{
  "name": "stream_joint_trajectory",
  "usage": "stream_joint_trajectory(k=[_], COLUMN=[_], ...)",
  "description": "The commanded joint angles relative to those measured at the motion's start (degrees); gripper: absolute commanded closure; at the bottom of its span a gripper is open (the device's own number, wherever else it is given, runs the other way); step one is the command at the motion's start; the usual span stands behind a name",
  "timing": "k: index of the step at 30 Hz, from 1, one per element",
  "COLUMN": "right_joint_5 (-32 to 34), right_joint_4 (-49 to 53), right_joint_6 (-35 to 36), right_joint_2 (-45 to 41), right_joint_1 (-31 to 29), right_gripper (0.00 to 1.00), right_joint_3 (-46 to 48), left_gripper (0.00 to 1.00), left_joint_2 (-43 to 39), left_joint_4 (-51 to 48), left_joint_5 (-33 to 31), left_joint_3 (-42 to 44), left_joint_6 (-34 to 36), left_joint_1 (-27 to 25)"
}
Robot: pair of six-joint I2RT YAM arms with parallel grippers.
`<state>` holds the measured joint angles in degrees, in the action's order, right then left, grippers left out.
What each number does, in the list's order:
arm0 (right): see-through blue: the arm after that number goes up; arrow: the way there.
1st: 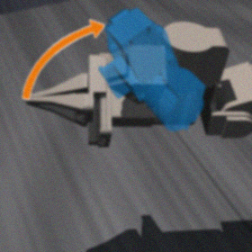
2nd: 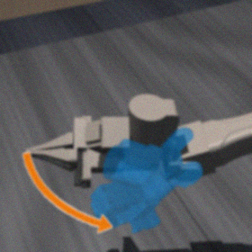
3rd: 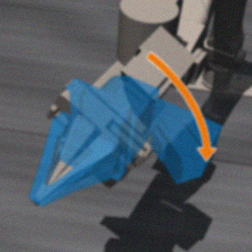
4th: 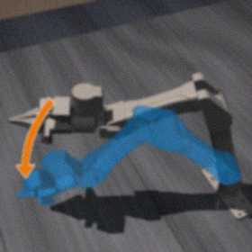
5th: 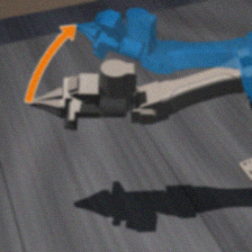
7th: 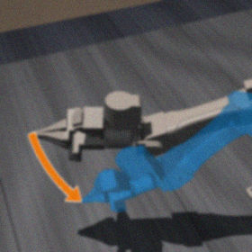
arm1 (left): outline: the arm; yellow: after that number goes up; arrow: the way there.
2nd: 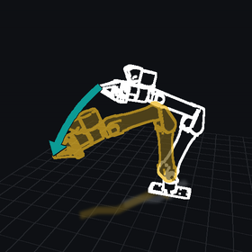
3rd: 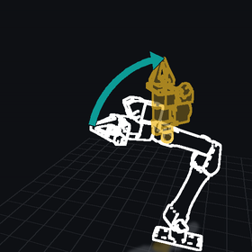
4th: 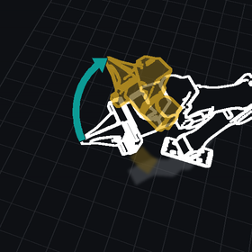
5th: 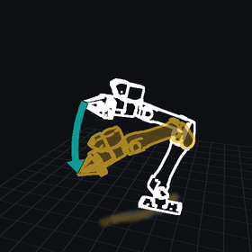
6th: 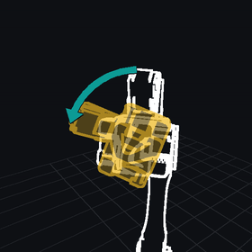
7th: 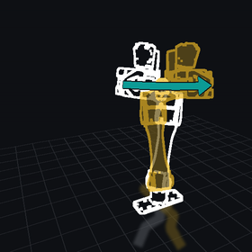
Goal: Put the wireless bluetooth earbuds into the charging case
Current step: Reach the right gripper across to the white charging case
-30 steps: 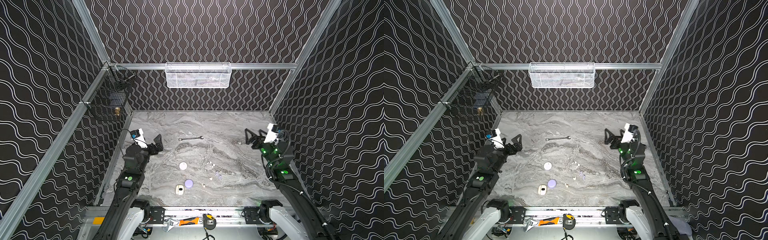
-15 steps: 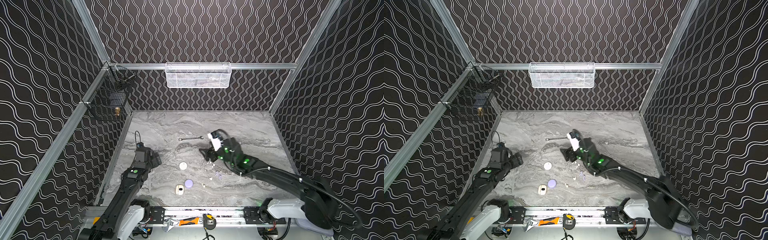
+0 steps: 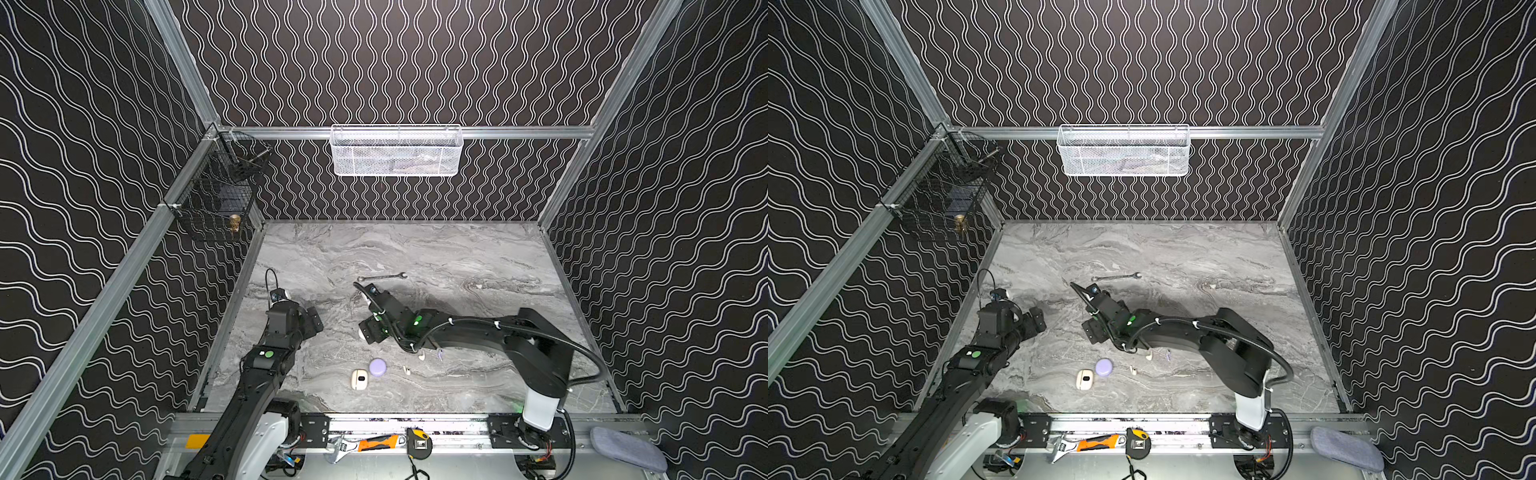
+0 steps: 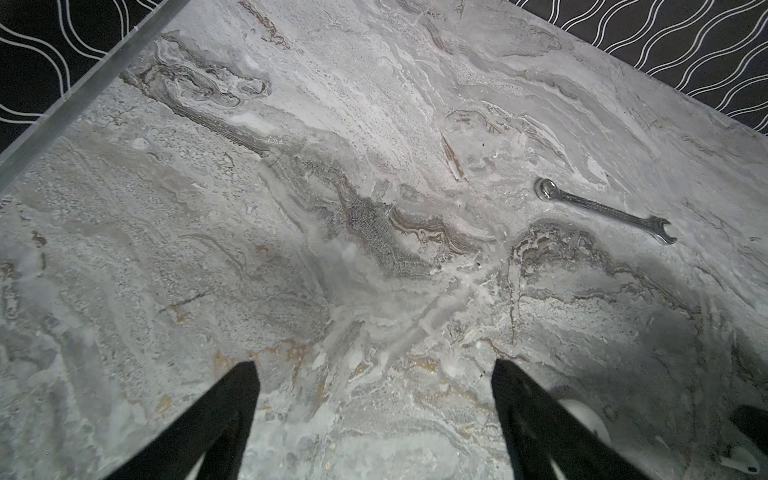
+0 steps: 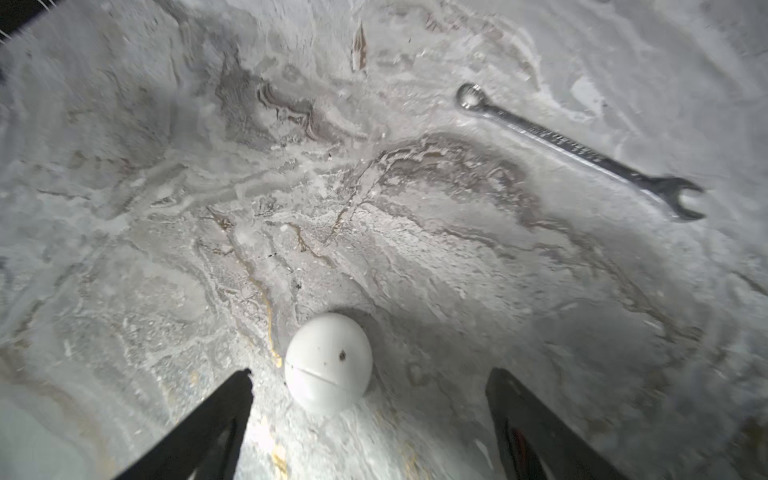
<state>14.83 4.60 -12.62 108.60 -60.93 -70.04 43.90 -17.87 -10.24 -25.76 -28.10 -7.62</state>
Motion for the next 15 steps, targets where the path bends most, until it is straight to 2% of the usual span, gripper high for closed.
stream_joint_trajectory(k=[1,15], right_joint_5=[1.2,1.8], right_joint_4=[3.2,6.0], right_joint_6=[0.0,-1.8], right_joint_2=[3.3,8.1], right_joint_1=[-0.3,-2.7], right_gripper=[0.08,0.07], right_joint_3=[-2.6,-4.5], left_gripper=[0.09,0.08], left_joint_2=[0.0,-0.9], left_joint_4=[1.5,1.5], left_joint_5=[-0.2,0.0], left_joint_3=[0.3,0.6], left_joint_6=[0.2,0.0], left_joint_1=[0.0,0.0])
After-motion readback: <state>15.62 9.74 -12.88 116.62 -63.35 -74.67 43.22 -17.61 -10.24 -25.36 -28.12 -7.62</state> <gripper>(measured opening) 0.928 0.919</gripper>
